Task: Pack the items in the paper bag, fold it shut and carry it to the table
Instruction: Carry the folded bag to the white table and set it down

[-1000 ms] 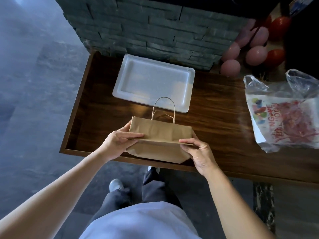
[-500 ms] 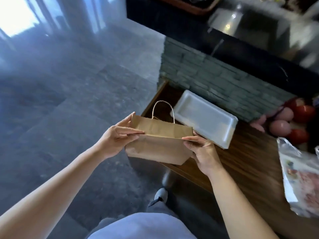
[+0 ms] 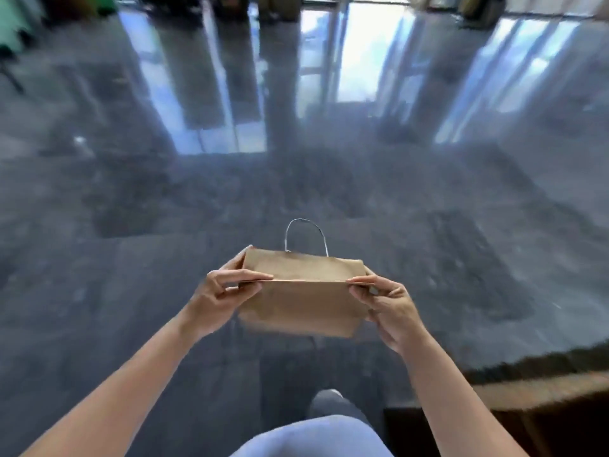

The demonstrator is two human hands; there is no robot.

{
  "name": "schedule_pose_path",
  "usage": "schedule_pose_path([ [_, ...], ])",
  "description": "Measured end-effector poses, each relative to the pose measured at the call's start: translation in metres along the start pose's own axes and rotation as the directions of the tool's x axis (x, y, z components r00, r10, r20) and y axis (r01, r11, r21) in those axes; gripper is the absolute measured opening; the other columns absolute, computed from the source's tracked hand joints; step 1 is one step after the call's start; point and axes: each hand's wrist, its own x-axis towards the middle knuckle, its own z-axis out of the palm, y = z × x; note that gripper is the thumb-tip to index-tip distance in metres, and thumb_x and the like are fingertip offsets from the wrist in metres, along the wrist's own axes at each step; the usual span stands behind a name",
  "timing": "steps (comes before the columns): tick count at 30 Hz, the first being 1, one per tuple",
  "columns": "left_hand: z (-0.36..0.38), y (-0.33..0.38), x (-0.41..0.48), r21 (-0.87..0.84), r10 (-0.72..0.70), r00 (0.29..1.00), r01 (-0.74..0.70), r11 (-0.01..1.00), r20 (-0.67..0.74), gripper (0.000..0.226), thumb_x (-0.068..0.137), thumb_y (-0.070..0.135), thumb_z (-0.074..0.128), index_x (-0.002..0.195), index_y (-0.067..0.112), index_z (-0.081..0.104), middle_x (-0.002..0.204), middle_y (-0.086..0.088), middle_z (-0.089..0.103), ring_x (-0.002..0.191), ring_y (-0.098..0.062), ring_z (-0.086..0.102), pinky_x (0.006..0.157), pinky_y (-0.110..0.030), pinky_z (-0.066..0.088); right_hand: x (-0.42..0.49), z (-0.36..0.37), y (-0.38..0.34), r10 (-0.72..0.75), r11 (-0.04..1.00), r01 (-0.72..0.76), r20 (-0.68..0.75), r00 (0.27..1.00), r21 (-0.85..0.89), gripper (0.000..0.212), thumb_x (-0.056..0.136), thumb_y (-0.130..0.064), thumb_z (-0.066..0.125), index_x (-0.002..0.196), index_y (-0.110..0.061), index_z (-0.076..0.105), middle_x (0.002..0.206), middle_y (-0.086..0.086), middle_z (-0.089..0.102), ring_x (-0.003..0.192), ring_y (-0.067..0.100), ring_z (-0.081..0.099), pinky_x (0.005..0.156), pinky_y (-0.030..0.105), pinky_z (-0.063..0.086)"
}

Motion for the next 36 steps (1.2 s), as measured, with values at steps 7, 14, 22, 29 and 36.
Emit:
schedule_pose_path([
  [7, -0.158, -0.047, -0.051, -0.028, -0.132, 0.837, 0.139, 0.99, -0.531, 0.027, 0.086, -0.008, 0.065, 0.099, 0.012, 0.077, 0.144, 0.003, 0.046, 0.126, 0.012, 0.047, 0.093, -0.004, 0.038, 0.147, 0.202, 0.018, 0.181, 0.975, -0.107, 0.422, 0.889, -0.193, 0.007, 0.076, -0.006, 0.074, 0.076, -0.012, 0.078, 0.111, -0.023, 0.068, 0.07, 0.0, 0.064, 0.042, 0.014, 0.039],
  [14, -0.316, -0.087, -0.033, -0.026, -0.136, 0.588, 0.191, 0.981, -0.797, 0.027, 0.081, 0.006, 0.073, 0.084, 0.032, 0.08, 0.135, 0.014, 0.05, 0.131, 0.011, 0.042, 0.097, -0.002, 0.034, 0.283, 0.402, 0.041, 0.291, 0.946, -0.117, 0.633, 0.718, -0.302, 0.005, 0.075, -0.013, 0.077, 0.08, -0.013, 0.078, 0.11, -0.016, 0.069, 0.074, 0.001, 0.066, 0.049, 0.016, 0.044],
  [22, -0.493, -0.082, -0.013, -0.05, -0.112, 0.307, 0.202, 0.978, -0.945, 0.016, 0.071, 0.023, 0.076, 0.082, 0.035, 0.08, 0.13, 0.017, 0.055, 0.136, 0.004, 0.041, 0.103, -0.005, 0.033, 0.396, 0.636, 0.028, 0.442, 0.878, -0.065, 0.749, 0.494, -0.475, 0.049, 0.05, -0.047, 0.088, 0.088, -0.017, 0.076, 0.093, -0.005, 0.063, 0.083, 0.019, 0.049, 0.069, 0.038, 0.038],
  [29, -0.657, -0.136, -0.015, -0.097, -0.12, 0.157, 0.146, 0.985, -0.98, 0.014, 0.069, 0.02, 0.077, 0.082, 0.023, 0.081, 0.138, 0.006, 0.054, 0.133, 0.006, 0.044, 0.098, -0.003, 0.035, 0.47, 0.837, 0.069, 0.488, 0.851, -0.002, 0.788, 0.376, -0.525, 0.027, 0.067, -0.028, 0.083, 0.089, -0.014, 0.076, 0.106, -0.005, 0.063, 0.078, 0.024, 0.043, 0.064, 0.034, 0.037],
  [36, -0.896, -0.189, -0.008, -0.119, -0.129, 0.151, 0.072, 0.99, -0.98, 0.012, 0.069, 0.023, 0.077, 0.076, 0.031, 0.081, 0.134, 0.01, 0.056, 0.13, 0.008, 0.045, 0.094, -0.001, 0.035, 0.552, 1.067, 0.102, 0.447, 0.854, 0.07, 0.796, 0.408, -0.516, 0.013, 0.076, -0.018, 0.078, 0.088, -0.018, 0.078, 0.134, -0.012, 0.054, 0.088, 0.008, 0.068, 0.062, 0.032, 0.044],
])
